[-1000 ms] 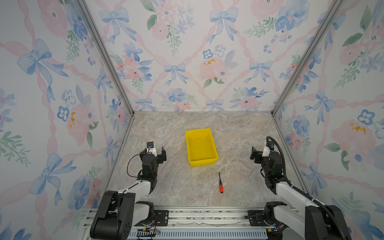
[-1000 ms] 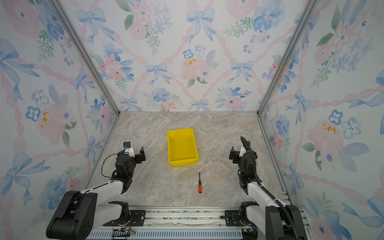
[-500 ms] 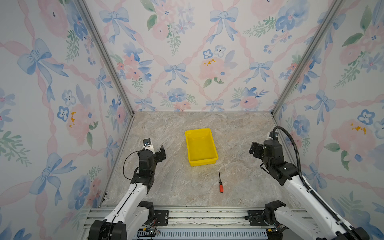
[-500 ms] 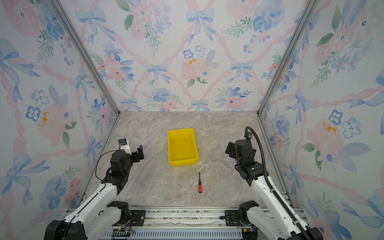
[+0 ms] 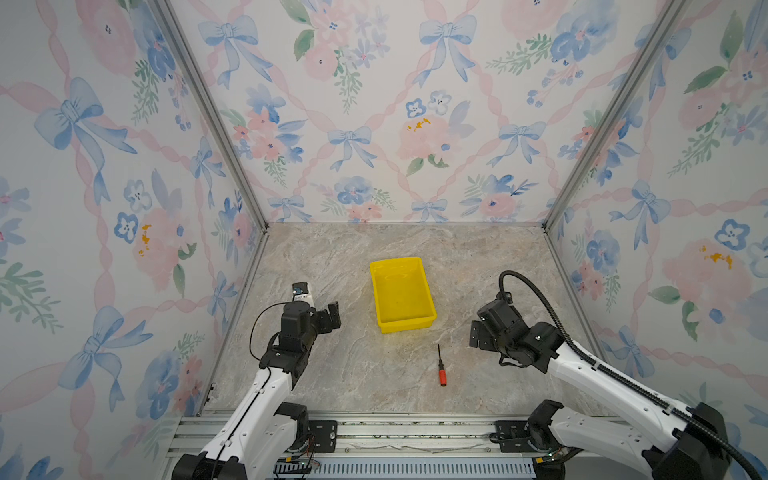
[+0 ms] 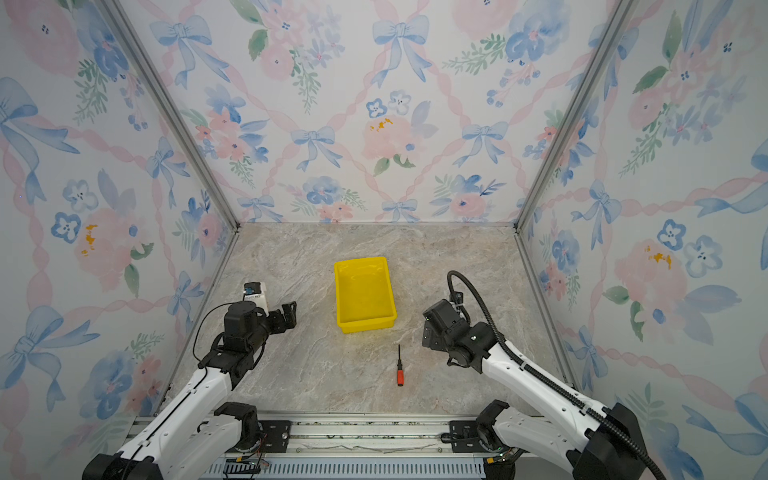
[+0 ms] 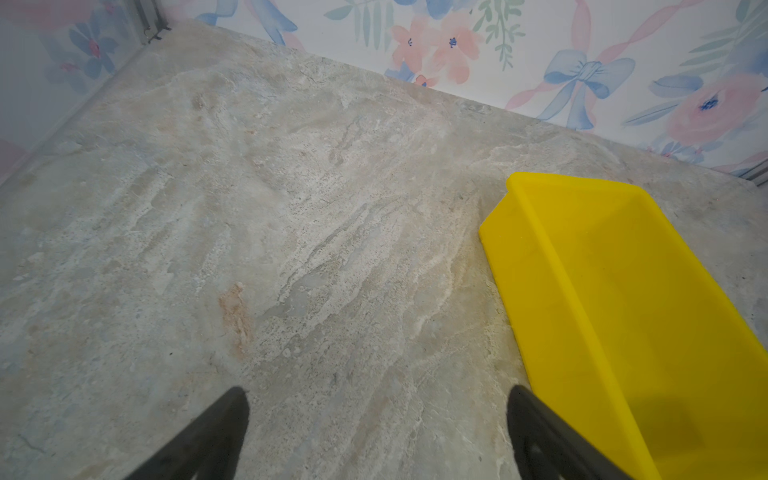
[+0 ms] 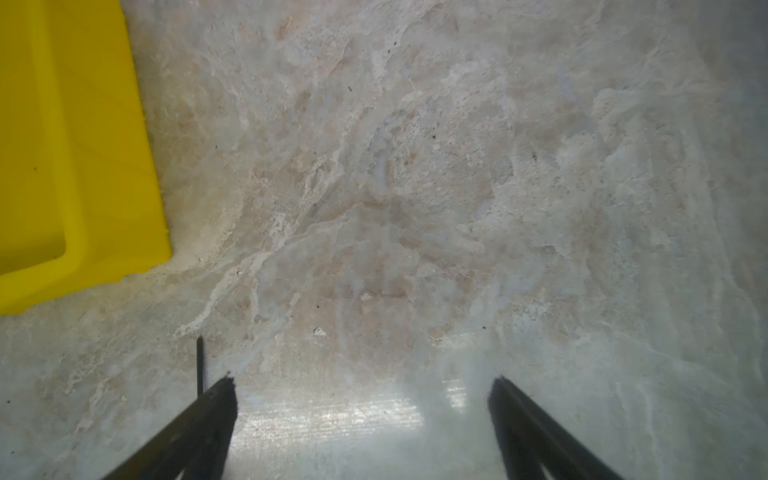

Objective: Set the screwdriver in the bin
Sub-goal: 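Move the right gripper toward the red-handled screwdriver while the left arm lifts slightly, then lower the right gripper and close it on the red screwdriver handle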

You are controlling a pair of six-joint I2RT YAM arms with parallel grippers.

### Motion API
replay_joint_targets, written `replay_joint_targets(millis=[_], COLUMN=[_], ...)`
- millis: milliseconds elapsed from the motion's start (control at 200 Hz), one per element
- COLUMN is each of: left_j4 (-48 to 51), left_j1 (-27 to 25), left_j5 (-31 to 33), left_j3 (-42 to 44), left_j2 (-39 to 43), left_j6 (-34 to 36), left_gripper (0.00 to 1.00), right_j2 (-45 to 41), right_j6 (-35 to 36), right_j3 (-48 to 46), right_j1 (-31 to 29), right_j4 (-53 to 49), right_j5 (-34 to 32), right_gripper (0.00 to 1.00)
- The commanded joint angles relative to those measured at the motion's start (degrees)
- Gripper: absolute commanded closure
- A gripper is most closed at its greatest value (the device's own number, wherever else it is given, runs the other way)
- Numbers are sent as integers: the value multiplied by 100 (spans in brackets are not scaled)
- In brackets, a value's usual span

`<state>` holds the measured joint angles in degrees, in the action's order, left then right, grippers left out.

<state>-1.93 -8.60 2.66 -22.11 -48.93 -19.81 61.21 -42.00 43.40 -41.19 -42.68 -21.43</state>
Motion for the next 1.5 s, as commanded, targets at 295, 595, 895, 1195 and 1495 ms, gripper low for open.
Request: replay_joint_targets(millis=[295, 595, 895, 1195, 1495], left_j4=[184, 189, 97, 57, 17], left_j1=[-214, -260, -280, -289, -278], left_j5=[127, 273, 356, 437, 495], left_j3=[-51, -74, -48, -73, -66], left_j2=[272, 249, 207, 103, 103], left_j6=[16, 87, 98, 153, 190], left_gripper=[2, 2, 2, 2, 3], right_j2=[1285, 1970, 2287, 2386, 2583], right_j6=[26, -28, -62, -290, -276], right_j3=[359, 539, 380, 233, 96], right_j1=[-1240, -1629, -1709, -1752, -1753], right_j4=[333, 665, 917, 1006, 1106], right_j5=[611, 815, 1156, 1303, 1377], right_gripper=[2, 5, 20, 40, 48])
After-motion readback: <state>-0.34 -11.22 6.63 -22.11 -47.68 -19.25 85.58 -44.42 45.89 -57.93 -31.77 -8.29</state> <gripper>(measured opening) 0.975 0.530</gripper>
